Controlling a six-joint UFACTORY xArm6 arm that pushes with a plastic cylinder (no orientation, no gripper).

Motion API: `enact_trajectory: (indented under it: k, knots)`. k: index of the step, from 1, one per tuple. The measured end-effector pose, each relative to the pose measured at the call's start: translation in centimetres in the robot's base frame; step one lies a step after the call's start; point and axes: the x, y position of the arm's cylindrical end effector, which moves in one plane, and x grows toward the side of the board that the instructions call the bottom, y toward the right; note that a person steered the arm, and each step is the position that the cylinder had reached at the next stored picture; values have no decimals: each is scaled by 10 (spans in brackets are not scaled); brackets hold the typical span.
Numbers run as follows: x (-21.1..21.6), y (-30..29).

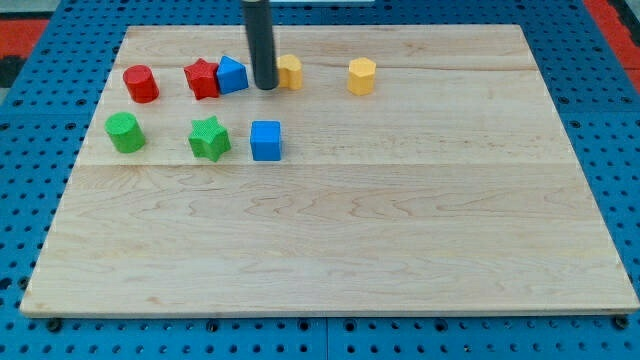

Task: Point at the blue cube

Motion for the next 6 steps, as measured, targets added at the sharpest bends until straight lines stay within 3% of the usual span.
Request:
enact_trajectory:
  k: [1, 2, 3, 4, 5, 6]
  knots:
    - [-15, 2]
    - [-11, -67]
    - [-11, -98]
    - [7, -43]
    - [33, 50]
    - [95, 113]
